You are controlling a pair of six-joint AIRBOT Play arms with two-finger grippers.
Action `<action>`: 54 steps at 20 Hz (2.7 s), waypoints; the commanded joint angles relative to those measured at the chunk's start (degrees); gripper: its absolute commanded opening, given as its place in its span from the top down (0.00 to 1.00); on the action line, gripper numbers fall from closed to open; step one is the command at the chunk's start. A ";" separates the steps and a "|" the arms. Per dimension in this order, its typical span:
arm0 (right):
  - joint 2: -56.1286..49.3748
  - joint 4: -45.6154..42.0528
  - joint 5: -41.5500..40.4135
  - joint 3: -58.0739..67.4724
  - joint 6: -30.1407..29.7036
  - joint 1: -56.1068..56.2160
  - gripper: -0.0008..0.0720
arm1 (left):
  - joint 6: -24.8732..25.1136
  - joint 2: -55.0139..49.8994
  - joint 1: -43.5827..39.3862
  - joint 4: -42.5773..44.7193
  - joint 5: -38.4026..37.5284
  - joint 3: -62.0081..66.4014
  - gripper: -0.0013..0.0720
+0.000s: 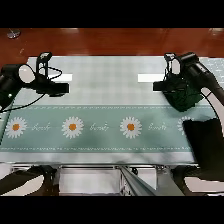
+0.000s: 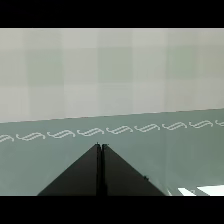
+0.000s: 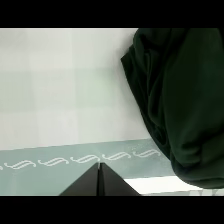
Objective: Fold the shirts.
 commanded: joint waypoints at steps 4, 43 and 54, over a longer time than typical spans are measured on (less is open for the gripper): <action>-0.04 0.02 0.00 -0.02 0.00 0.02 0.95 | 0.02 -0.04 0.02 0.00 0.02 -0.02 0.95; 1.40 19.69 1.14 24.22 -18.53 -19.08 0.95 | 4.44 7.98 9.64 1.62 1.46 -1.42 0.02; 24.06 17.94 3.08 32.76 -24.70 -1.16 0.95 | 4.09 36.48 -0.90 -12.96 2.95 -24.04 0.02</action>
